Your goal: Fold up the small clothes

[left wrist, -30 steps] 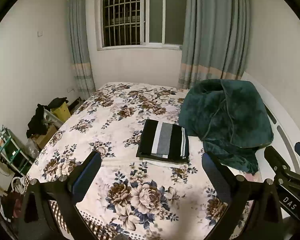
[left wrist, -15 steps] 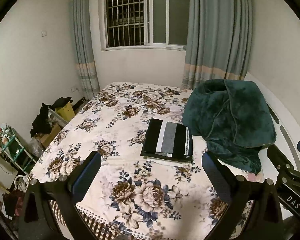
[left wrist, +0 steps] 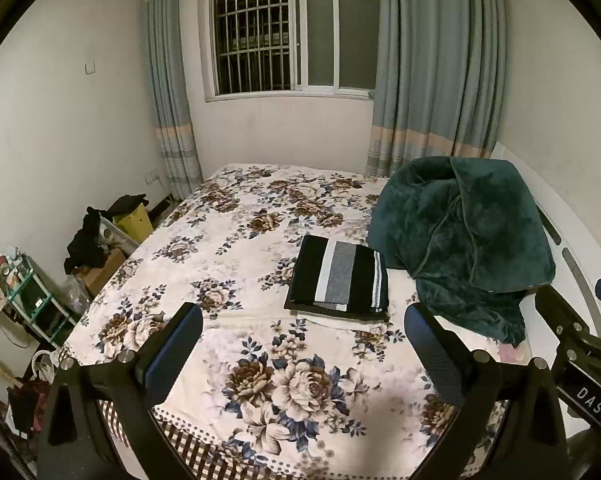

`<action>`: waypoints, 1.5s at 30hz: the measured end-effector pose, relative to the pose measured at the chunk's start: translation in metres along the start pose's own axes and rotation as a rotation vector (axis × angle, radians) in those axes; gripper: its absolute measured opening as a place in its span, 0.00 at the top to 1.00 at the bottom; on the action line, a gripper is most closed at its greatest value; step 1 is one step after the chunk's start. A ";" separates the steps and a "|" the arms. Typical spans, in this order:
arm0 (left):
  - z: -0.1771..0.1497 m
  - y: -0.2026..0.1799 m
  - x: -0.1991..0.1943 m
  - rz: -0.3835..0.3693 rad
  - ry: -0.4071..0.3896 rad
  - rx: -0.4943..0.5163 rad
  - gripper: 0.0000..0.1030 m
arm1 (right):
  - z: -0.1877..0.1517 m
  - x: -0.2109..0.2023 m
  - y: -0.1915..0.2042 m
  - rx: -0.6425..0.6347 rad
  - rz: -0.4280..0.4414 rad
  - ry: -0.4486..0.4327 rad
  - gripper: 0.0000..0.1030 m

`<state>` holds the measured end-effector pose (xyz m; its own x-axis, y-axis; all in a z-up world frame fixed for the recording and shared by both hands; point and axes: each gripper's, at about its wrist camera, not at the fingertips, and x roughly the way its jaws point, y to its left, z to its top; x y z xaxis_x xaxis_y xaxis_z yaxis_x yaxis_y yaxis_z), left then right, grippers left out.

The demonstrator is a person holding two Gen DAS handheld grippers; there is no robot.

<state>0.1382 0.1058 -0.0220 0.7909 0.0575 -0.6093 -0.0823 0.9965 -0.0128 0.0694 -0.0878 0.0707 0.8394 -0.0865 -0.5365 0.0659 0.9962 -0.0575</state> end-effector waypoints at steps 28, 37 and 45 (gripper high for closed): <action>-0.010 0.015 -0.008 0.006 0.007 -0.009 0.00 | -0.006 -0.006 0.010 -0.002 0.002 0.003 0.00; -0.007 0.015 -0.006 0.005 0.007 -0.007 0.00 | -0.006 -0.006 0.012 -0.004 0.000 0.004 0.00; -0.009 0.016 -0.009 0.009 0.008 -0.013 0.00 | -0.007 -0.006 0.012 -0.003 0.001 0.002 0.00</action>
<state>0.1241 0.1210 -0.0239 0.7850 0.0659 -0.6160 -0.0972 0.9951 -0.0174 0.0615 -0.0757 0.0678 0.8382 -0.0854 -0.5386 0.0634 0.9962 -0.0593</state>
